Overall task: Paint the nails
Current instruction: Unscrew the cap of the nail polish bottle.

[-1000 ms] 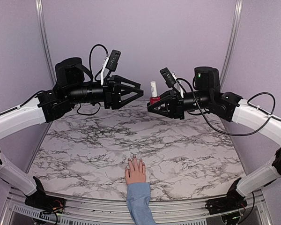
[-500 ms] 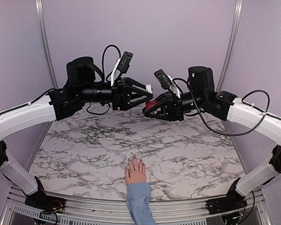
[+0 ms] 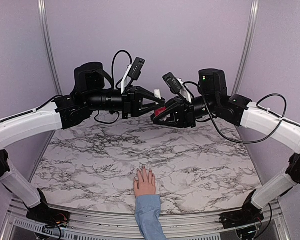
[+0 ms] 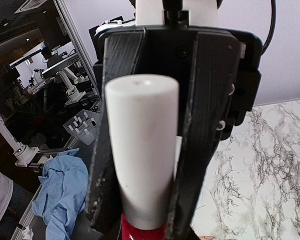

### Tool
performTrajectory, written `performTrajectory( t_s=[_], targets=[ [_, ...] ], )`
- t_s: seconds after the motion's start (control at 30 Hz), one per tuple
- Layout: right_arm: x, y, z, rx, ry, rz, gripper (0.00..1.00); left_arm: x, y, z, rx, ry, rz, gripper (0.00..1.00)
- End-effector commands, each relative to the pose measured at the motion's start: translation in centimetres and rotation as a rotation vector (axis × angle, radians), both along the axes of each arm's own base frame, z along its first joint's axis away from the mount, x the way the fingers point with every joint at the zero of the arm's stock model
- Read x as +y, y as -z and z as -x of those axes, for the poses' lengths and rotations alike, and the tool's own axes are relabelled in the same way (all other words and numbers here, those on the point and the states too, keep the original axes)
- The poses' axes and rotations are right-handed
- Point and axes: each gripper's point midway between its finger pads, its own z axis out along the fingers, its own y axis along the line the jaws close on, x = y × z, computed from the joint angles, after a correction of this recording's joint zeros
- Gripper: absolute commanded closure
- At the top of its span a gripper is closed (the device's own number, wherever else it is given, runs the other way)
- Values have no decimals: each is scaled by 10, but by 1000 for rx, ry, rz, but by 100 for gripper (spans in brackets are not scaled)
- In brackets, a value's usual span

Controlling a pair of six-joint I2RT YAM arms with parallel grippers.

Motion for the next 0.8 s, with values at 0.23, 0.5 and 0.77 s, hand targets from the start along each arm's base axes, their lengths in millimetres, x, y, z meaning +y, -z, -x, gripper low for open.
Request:
performTrajectory(
  t_s=[0.23, 0.5, 0.77],
  targets=[
    [1, -8, 3, -15, -19, -15, 100, 8, -25, 1, -51, -13, 61, 69],
    [2, -6, 7, -9, -36, -11, 100, 8, -25, 4, -30, 11, 59, 74],
    [4, -3, 11, -8, -48, -2, 100, 10, -27, 5, -10, 33, 59, 75]
  ],
)
